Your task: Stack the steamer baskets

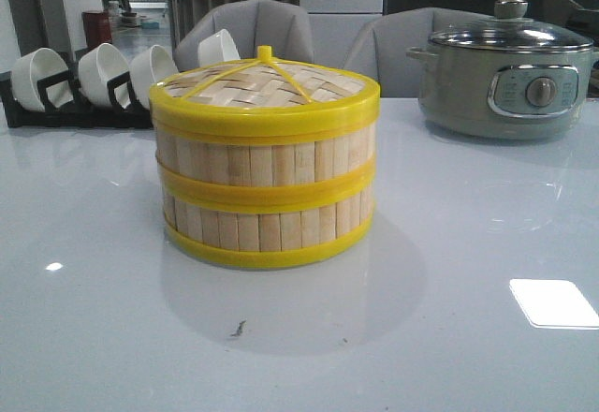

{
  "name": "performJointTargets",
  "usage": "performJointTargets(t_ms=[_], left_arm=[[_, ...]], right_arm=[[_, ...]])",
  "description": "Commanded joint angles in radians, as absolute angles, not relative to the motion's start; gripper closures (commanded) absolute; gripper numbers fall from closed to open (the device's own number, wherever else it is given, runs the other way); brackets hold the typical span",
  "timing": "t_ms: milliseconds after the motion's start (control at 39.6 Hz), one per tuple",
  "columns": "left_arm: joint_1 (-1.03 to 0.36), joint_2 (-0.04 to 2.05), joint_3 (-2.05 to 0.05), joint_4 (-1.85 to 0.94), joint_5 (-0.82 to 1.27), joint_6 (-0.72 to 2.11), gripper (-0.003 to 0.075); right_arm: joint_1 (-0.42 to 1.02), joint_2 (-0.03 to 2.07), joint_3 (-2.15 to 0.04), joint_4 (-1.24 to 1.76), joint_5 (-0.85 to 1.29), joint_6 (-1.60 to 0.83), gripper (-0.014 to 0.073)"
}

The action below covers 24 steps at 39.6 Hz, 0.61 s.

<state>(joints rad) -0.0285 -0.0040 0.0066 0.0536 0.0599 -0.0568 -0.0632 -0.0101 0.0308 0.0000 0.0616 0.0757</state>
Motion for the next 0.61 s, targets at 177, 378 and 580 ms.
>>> performJointTargets(t_ms=[177,378,580], left_arm=[[-0.028,-0.017,0.007,0.044,-0.028,-0.060,0.0612],[-0.028,-0.017,0.007,0.044,-0.028,-0.060,0.0612],[-0.028,-0.017,0.007,0.044,-0.028,-0.060,0.0612]], right_arm=[[-0.061,-0.032,0.016,0.006,-0.034,0.079,0.0526],[-0.061,-0.032,0.016,0.006,-0.031,0.079,0.0526],[-0.061,-0.032,0.016,0.006,-0.006,0.079,0.0526]])
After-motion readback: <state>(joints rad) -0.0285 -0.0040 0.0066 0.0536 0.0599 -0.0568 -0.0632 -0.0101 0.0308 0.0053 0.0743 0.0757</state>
